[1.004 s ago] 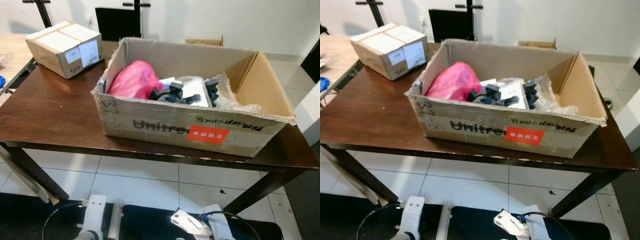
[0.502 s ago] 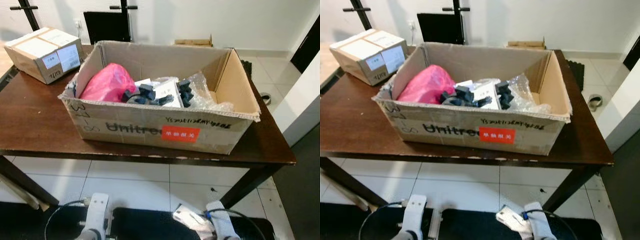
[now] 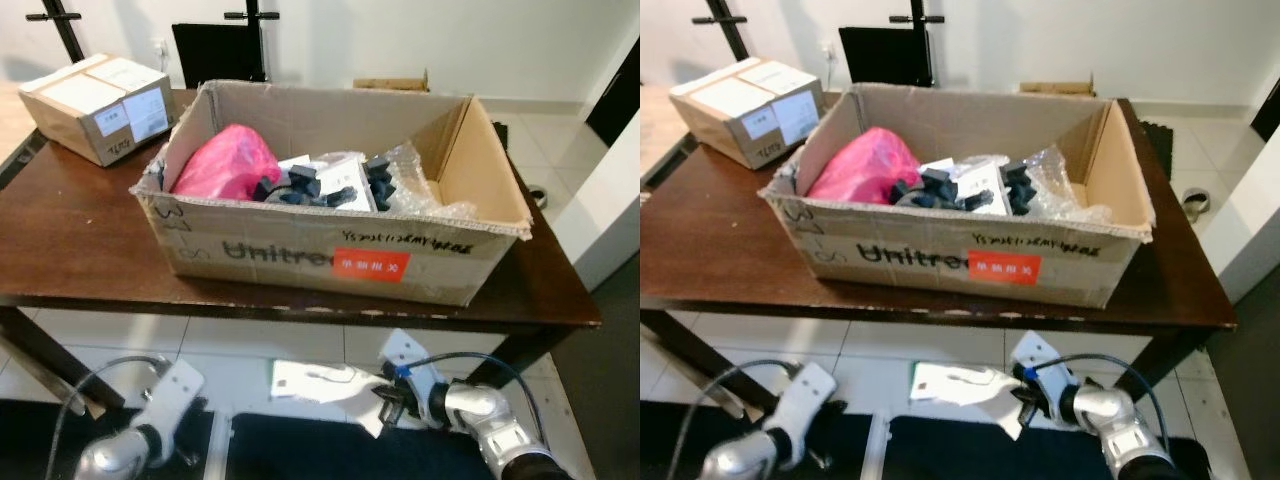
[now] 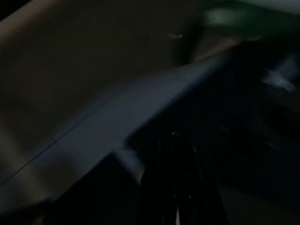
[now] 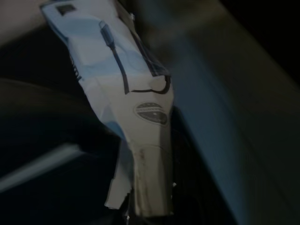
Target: Picking trash to rubbish bin
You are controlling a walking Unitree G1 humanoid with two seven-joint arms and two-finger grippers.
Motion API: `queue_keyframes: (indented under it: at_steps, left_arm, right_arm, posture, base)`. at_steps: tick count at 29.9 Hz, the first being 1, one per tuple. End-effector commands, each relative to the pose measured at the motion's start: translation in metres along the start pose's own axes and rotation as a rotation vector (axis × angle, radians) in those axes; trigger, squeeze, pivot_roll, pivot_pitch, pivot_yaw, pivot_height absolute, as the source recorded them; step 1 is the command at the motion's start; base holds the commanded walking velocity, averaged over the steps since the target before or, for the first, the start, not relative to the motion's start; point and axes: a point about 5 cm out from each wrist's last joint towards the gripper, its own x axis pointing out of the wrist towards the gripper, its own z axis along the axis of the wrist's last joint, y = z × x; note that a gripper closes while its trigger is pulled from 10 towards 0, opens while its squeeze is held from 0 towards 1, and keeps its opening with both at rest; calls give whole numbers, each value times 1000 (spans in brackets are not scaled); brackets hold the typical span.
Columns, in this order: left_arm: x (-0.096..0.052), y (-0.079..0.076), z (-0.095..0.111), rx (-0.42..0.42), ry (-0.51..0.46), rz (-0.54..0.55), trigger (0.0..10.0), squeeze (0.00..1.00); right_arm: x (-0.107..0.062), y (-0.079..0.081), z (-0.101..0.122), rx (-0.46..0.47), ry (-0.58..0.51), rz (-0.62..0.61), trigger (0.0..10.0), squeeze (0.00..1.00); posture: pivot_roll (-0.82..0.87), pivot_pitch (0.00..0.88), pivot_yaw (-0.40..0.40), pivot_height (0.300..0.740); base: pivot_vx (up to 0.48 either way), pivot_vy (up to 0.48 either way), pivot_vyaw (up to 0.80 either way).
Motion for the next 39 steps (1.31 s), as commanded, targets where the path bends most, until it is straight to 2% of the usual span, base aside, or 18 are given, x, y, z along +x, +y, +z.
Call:
queue_keyframes:
  at_steps: [1,4,6,8,10,11,13,16,17,19,21,23,24,27,29,30,35,39]
  left_arm:
    - [-14,-5,9,-11,34,-173,10000,0]
    - [-28,-3,29,-11,17,-260,10000,0]
    - [-34,-1,37,-6,7,-286,10000,0]
    - [-48,6,66,-16,-66,-324,10000,0]
    - [-60,13,105,-38,-221,-344,10000,0]
    - [-60,13,105,-38,-221,-344,10000,0]
    - [-69,16,136,-38,-354,-360,10000,0]
    - [-81,33,175,-43,-569,-257,10000,0]
    - [-81,33,175,-43,-569,-257,10000,0]
    - [-90,48,194,-60,-686,-183,10000,0]
    - [-96,51,200,-75,-717,-181,10000,0]
    - [-114,58,217,-68,-802,-176,10000,0]
    - [-114,58,217,-68,-802,-176,10000,0]
    - [-133,76,235,-51,-884,-33,10000,0]
    - [-136,86,240,-41,-890,66,10000,0]
    - [-134,87,244,-49,-901,71,10000,0]
    - [-122,79,255,-37,-890,28,10000,0]
    - [-113,73,263,-25,-872,-11,10000,0]
  right_arm:
    - [-13,2,24,10,-67,124,10000,0]
    - [-29,-1,51,-22,-133,182,10000,0]
    - [-33,-1,56,-32,-144,198,10000,0]
    - [-46,-2,76,-56,-198,232,10000,0]
    - [-58,-5,104,-95,-288,235,10000,0]
    - [-58,-5,104,-95,-288,235,10000,0]
    - [-68,-7,127,-112,-365,236,10000,0]
    - [-79,-16,153,-151,-435,165,10000,0]
    - [-79,-16,153,-151,-435,165,10000,0]
    - [-87,-22,165,-162,-479,136,10000,0]
    - [-91,-24,169,-158,-500,136,10000,0]
    - [-103,-33,178,-166,-536,91,10000,0]
    - [-103,-33,178,-166,-536,91,10000,0]
    - [-115,-48,187,-195,-562,-25,10000,0]
    - [-119,-60,196,-213,-579,-151,10000,0]
    - [-121,-71,208,-194,-629,-241,10000,0]
    - [-126,-83,229,-136,-722,-341,10000,0]
    - [-131,-83,248,-140,-799,-334,10000,0]
  posture:
    - [-71,108,17,740]
    - [-70,110,17,740]
    - [-70,110,17,740]
    - [-68,112,17,740]
    - [-67,114,16,740]
    - [-67,114,16,740]
    - [-68,114,18,740]
    - [-68,114,18,740]
    - [-68,114,18,740]
    - [-68,116,18,740]
    - [-68,116,18,740]
    - [-68,116,18,740]
    - [-68,116,18,740]
    - [-68,119,12,740]
    - [-66,120,12,740]
    - [-66,120,12,740]
    - [-59,122,13,740]
    - [-56,124,11,740]
  base:
    - [0,0,0]
    - [0,0,0]
    - [0,0,0]
    - [0,0,0]
    - [0,0,0]
    - [0,0,0]
    - [0,0,0]
    - [0,0,0]
    - [0,0,0]
    - [0,0,0]
    - [0,0,0]
    - [0,0,0]
    - [0,0,0]
    - [0,0,0]
    - [0,0,0]
    - [0,0,0]
    - [0,0,0]
    - [0,0,0]
